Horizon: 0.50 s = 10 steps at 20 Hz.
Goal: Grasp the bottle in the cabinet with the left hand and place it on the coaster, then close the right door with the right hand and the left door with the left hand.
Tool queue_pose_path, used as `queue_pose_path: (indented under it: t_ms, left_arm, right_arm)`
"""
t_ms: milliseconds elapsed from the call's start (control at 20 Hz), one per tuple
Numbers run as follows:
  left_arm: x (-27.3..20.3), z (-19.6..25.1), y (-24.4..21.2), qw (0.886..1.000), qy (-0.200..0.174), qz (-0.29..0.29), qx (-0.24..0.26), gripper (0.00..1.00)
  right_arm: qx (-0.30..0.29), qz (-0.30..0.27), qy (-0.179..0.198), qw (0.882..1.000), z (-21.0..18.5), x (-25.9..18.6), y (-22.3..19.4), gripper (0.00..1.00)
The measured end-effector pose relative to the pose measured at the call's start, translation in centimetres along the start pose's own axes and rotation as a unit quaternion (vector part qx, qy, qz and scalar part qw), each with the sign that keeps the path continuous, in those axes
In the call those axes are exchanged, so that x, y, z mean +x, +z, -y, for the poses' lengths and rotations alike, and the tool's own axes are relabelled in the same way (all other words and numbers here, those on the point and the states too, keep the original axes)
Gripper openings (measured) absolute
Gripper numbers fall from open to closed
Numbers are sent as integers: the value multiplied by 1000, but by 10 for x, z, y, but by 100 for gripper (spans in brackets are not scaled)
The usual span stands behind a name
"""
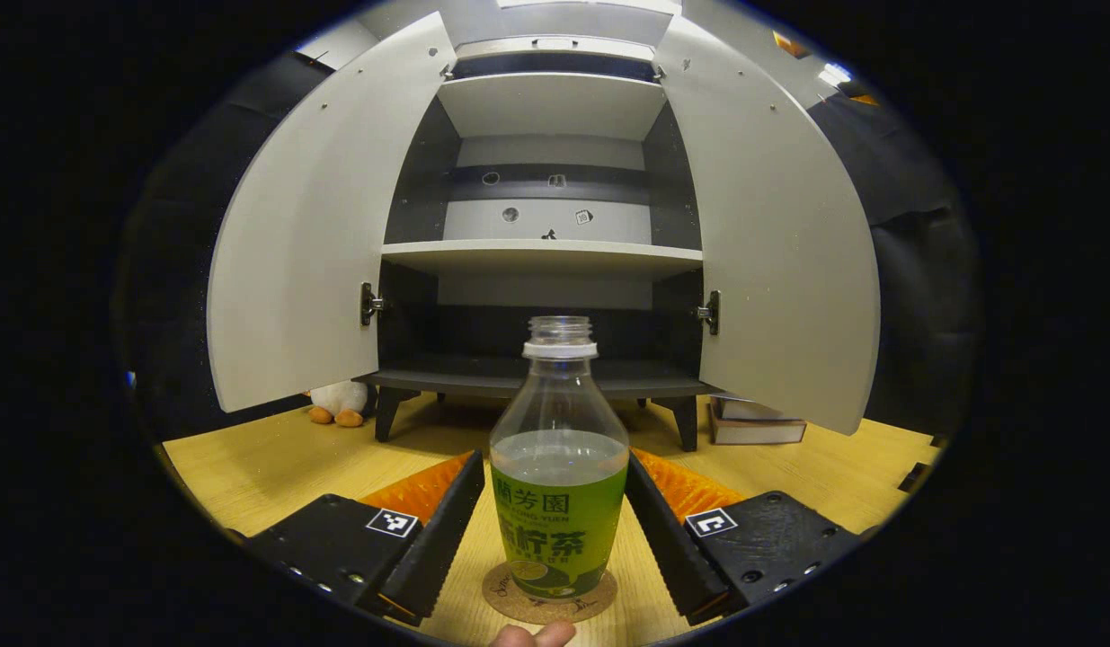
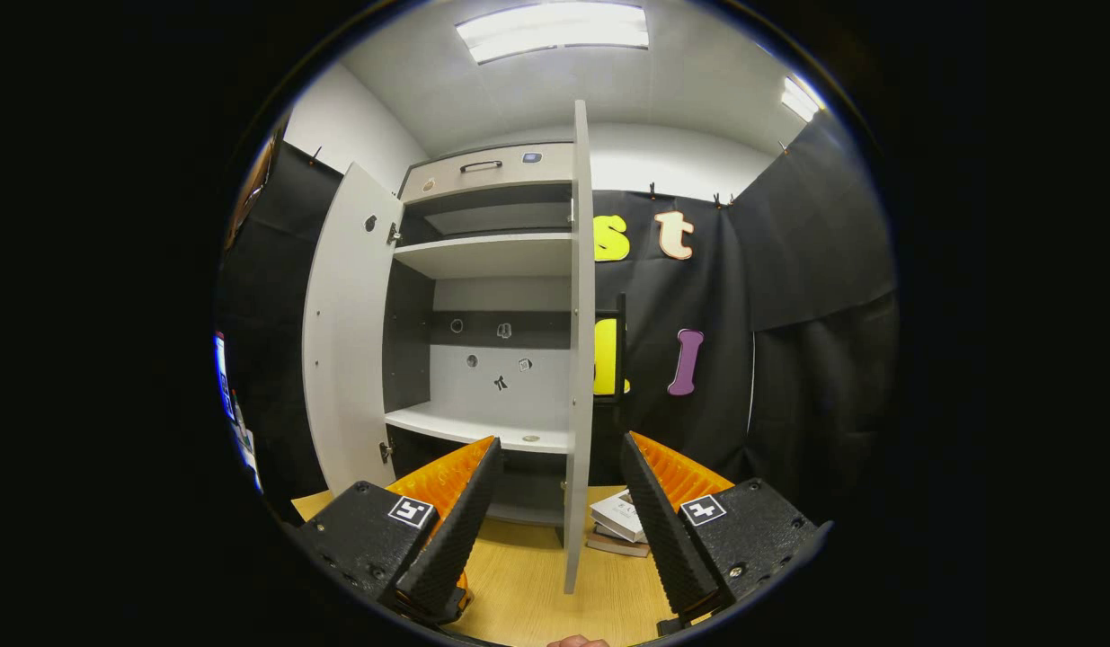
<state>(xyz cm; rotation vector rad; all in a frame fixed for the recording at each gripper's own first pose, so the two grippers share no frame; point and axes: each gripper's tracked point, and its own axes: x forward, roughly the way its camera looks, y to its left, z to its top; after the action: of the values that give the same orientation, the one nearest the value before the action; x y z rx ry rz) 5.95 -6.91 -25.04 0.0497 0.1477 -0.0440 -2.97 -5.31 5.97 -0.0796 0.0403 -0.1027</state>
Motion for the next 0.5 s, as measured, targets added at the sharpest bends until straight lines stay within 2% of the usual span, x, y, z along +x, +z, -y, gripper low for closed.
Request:
queue_pose_path:
  t_ms: [300,500]
  left_arm:
    - [-23,-4,44,1000,-11,14,-16,94]
    - [-47,0,105,998,-42,45,-7,94]
  right_arm:
    - [11,-1,-4,1000,4,-4,-12,82]
    - [26,-2,-8,1000,9,-7,-25,82]
